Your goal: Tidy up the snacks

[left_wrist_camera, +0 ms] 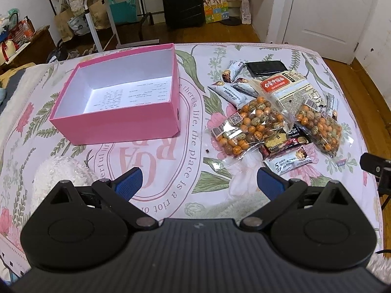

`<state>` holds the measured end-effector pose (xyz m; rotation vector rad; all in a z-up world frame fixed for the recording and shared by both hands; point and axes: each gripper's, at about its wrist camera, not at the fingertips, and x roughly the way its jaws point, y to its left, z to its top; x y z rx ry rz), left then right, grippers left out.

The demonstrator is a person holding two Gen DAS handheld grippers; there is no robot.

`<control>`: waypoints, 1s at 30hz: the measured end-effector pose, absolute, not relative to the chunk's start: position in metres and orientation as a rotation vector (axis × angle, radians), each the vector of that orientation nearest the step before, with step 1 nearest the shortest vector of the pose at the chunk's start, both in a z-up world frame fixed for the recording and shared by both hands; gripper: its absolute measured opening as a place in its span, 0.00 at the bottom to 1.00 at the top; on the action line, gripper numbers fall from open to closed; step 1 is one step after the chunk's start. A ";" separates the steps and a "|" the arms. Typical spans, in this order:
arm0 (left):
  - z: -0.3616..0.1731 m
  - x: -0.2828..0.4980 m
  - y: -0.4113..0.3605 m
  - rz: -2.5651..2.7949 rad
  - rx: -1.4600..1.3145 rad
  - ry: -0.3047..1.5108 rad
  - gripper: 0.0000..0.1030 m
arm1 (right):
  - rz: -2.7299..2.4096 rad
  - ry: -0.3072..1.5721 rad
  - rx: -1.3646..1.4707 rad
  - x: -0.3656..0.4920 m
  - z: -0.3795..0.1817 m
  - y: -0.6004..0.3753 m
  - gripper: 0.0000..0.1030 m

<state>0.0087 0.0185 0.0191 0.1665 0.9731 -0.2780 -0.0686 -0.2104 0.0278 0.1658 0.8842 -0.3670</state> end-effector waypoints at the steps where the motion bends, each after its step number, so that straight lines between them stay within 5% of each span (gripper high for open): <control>1: 0.019 0.009 0.019 -0.275 0.171 0.972 0.99 | -0.369 0.885 0.165 -0.069 0.028 -0.210 1.00; 24: 0.007 0.077 0.026 -0.222 0.049 0.858 0.99 | -0.037 0.644 -0.052 -0.002 0.019 -0.212 0.99; 30: -0.038 0.108 0.003 -0.220 -0.008 0.868 0.97 | 0.051 0.744 0.243 0.050 -0.011 -0.249 0.81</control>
